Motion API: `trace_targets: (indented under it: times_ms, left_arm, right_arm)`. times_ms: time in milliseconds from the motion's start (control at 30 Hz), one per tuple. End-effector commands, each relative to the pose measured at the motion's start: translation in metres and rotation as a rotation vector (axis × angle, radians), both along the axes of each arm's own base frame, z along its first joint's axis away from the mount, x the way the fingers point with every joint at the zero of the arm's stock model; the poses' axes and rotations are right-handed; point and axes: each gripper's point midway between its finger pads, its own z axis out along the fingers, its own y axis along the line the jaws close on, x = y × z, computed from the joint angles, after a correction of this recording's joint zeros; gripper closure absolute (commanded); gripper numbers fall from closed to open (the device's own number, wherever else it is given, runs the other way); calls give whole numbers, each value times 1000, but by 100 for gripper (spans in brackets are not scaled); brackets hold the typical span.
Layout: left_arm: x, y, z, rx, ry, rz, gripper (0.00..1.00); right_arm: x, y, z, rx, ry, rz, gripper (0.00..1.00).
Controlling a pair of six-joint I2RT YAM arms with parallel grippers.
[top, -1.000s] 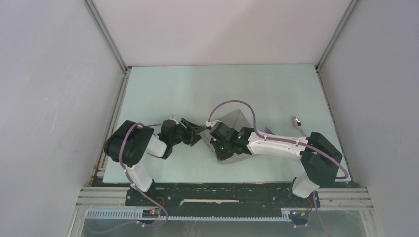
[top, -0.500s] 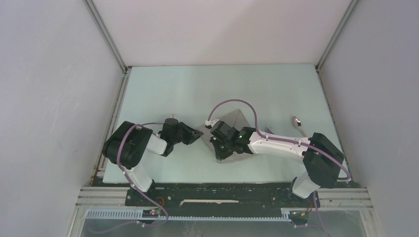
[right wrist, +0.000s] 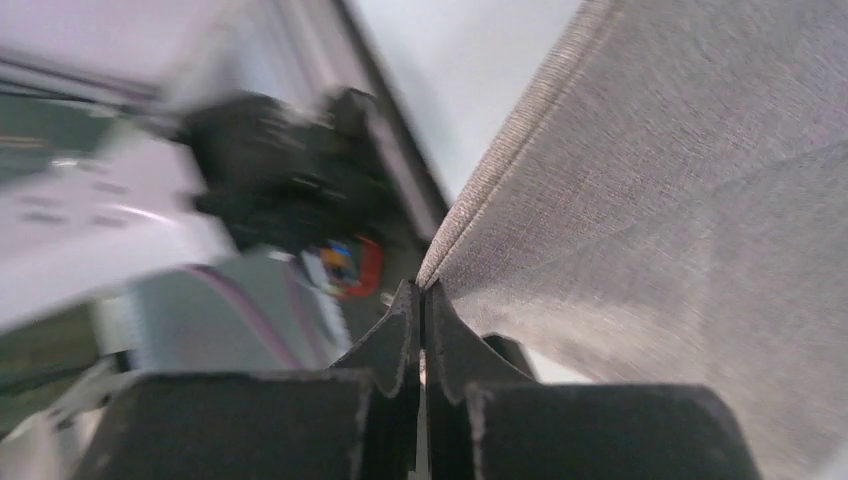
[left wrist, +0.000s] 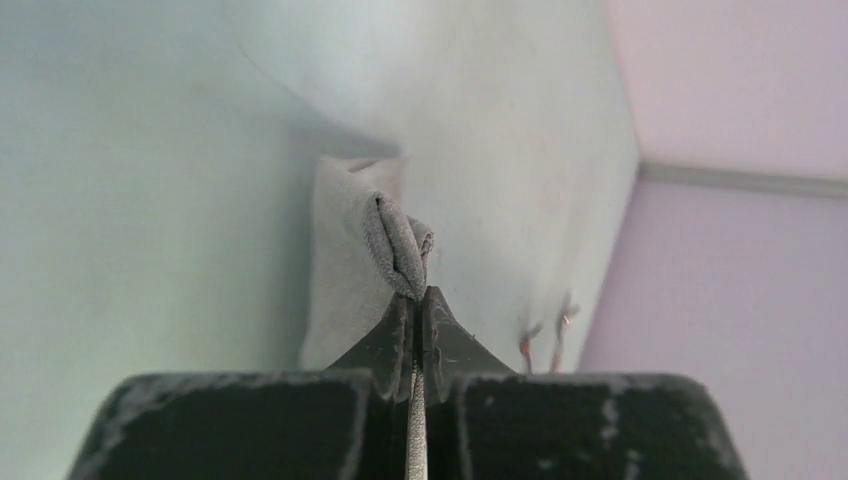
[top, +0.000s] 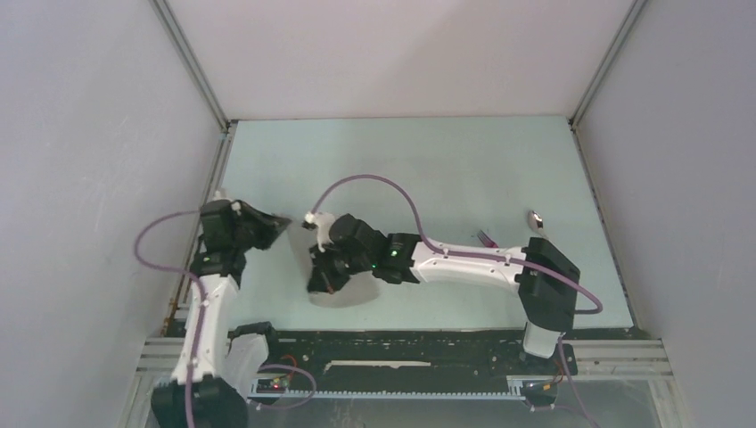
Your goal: Fold the napkin into a case and place the utensils inside
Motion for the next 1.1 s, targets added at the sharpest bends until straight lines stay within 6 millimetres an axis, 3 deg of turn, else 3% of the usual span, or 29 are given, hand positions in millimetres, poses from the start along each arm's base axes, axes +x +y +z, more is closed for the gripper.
trace_targets:
  times_ms: [0,100,167,267,333,500,567,700,800,867,967,1067]
  left_arm:
    - [-42,81,70,424,3,188,100]
    - [-39,88,104,486,-45,197,100]
    - [-23,87,105,505,-51,182,100]
    - [11,78,79,550,1,147,100]
    - [38,60,52,546,29,97,100]
    - [99,10,-14,638,128,-18,100]
    - [119,-11,-41,664,172,-68,100]
    - [142,-47,-68,683,196,-136,100]
    - [147,-67,-77,666,202,-186,100]
    - [146,-76,-79,658,206,-232,95]
    - [135,-83,-68,631,196,-273,62]
    - [114,-85,-40,596,165,-312,46]
  right_arm:
    - [-97,56,88,315,231,402,100]
    - [-103,63,120,447,297,481,100]
    - [-90,63,117,486,364,473,100]
    - [-55,59,71,471,480,391,100]
    - [-35,52,38,474,523,343,100]
    - [11,14,-48,417,608,192,100]
    - [24,-7,-74,380,612,143,100]
    - [35,-44,-117,280,637,48,100]
    - [40,-64,-134,215,639,-6,100]
    - [43,-76,-143,148,633,-46,91]
    - [52,-98,-150,20,573,-147,59]
    - [57,-112,-144,-72,507,-226,43]
